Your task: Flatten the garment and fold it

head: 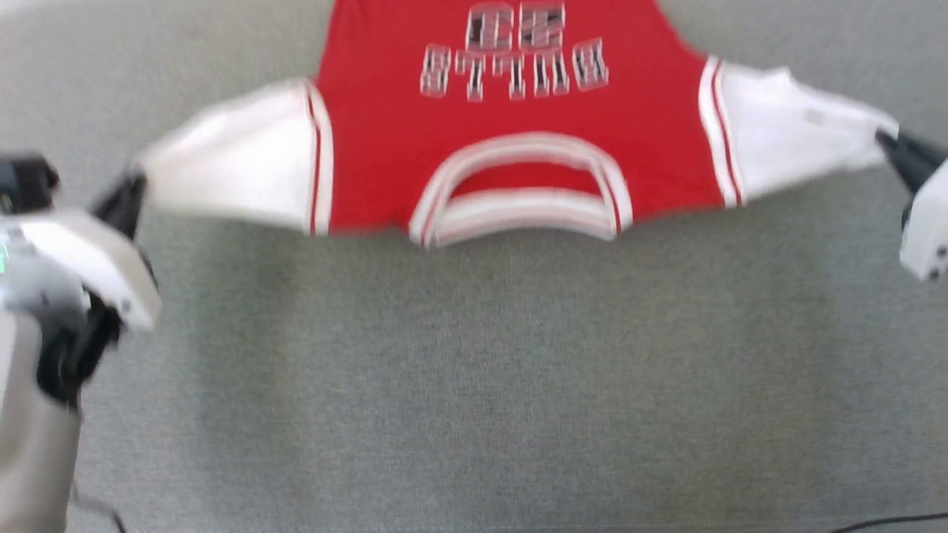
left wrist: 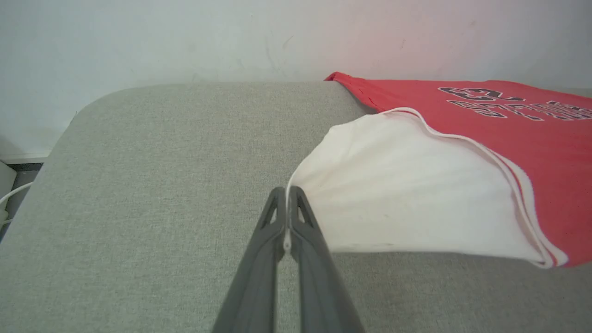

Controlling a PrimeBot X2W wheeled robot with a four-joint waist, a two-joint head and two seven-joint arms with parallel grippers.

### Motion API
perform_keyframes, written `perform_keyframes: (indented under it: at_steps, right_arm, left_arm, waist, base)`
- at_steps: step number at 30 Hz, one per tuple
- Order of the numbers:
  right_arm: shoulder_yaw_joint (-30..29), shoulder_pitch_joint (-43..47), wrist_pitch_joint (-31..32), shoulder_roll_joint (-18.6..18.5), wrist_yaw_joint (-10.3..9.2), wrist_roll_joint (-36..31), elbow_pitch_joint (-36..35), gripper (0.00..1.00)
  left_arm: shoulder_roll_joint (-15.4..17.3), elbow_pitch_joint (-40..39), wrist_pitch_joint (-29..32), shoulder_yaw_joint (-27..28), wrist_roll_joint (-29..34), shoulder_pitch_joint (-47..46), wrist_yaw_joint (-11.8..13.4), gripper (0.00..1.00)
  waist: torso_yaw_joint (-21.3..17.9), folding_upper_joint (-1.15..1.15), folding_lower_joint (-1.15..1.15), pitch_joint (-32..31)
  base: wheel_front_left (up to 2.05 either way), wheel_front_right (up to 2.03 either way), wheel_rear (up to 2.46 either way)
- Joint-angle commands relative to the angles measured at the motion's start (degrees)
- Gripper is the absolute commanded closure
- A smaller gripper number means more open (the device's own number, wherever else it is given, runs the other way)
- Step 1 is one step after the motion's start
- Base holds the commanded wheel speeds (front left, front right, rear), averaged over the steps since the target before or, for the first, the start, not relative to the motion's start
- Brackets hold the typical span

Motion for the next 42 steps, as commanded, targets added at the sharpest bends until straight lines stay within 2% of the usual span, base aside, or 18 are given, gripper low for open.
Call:
perform_keyframes:
  at_steps: [1,8,14,17,20,25,26,27,28,35,38,42]
  right_arm:
    - [-0.67,2.10,0.95,-1.26,-0.15,0.50,-0.76,1.00]
    - [-2.75,16.66,9.36,-4.84,-0.15,2.89,-9.20,1.00]
    - [-8.55,28.67,16.93,-5.93,-0.15,4.85,-15.76,1.00]
    - [-11.36,34.09,20.60,-6.34,-0.15,4.26,-18.41,1.00]
    - [-13.87,38.55,22.47,-5.04,-0.15,3.12,-20.67,1.00]
    - [-17.77,43.03,24.60,-1.15,-0.15,2.13,-21.80,1.00]
    - [-18.78,43.23,24.50,-0.46,-0.15,2.07,-21.90,0.93]
    - [-19.40,43.27,24.31,-0.11,-0.15,1.83,-22.31,0.36]
    - [-19.78,43.13,24.32,0.09,-0.15,1.66,-22.74,0.00]
    - [-22.62,35.81,24.62,0.65,-0.15,2.26,-28.07,0.00]
    - [-24.49,30.44,24.78,1.09,-0.15,1.91,-29.23,0.00]
    - [-24.65,21.47,27.22,0.50,-0.15,0.66,-29.78,0.00]
  left_arm:
    - [1.07,-0.86,1.21,0.45,-0.94,2.71,-0.16,1.00]
    - [1.92,-9.88,9.63,1.35,-6.73,17.64,1.66,1.00]
    - [3.46,-17.78,14.06,2.92,-9.97,29.72,4.19,1.00]
    - [4.03,-21.30,17.68,1.80,-11.26,34.76,4.67,1.00]
    - [2.97,-24.77,20.07,0.57,-12.85,38.16,5.60,1.00]
    - [0.59,-27.05,20.87,-3.21,-11.97,40.26,6.20,1.00]
    - [-0.07,-27.20,20.79,-3.74,-11.99,40.13,6.23,1.00]
    - [-0.75,-27.41,20.60,-4.09,-12.15,39.86,6.25,1.00]
    - [-1.33,-27.63,20.37,-4.27,-12.30,39.55,6.29,1.00]
    - [-3.58,-32.51,18.14,-5.38,-10.98,37.41,6.78,1.00]
    - [-5.56,-35.16,17.26,-7.09,-11.32,36.54,5.82,1.00]
    - [-6.77,-37.30,15.18,-9.75,-7.86,35.40,5.32,1.00]
  waist:
    - [-0.38,0.00,0.03,-6.88]
    - [-0.39,0.00,0.03,-10.94]
    - [-0.57,0.00,0.03,-12.59]
    - [-0.27,0.00,0.03,-12.99]
    - [0.10,0.00,0.03,-12.94]
    - [1.55,0.00,0.03,-11.98]
    - [1.95,0.00,0.03,-11.61]
    - [2.41,0.00,0.03,-11.09]
    - [2.83,0.00,0.03,-10.53]
    - [6.45,0.00,0.03,-3.99]
    - [9.13,0.00,0.03,-0.29]
    - [12.79,0.00,0.03,5.36]
  base:
    - [0.00,0.00,0.00]
    - [0.00,0.00,0.00]
    - [0.00,0.00,0.00]
    - [0.00,0.00,0.00]
    - [0.00,0.00,0.00]
    - [0.00,0.00,0.00]
    - [0.00,0.00,0.00]
    - [0.00,0.00,0.00]
    - [0.00,0.00,0.00]
    - [0.00,0.00,0.00]
    - [0.00,0.00,0.00]
    - [0.00,0.00,0.00]
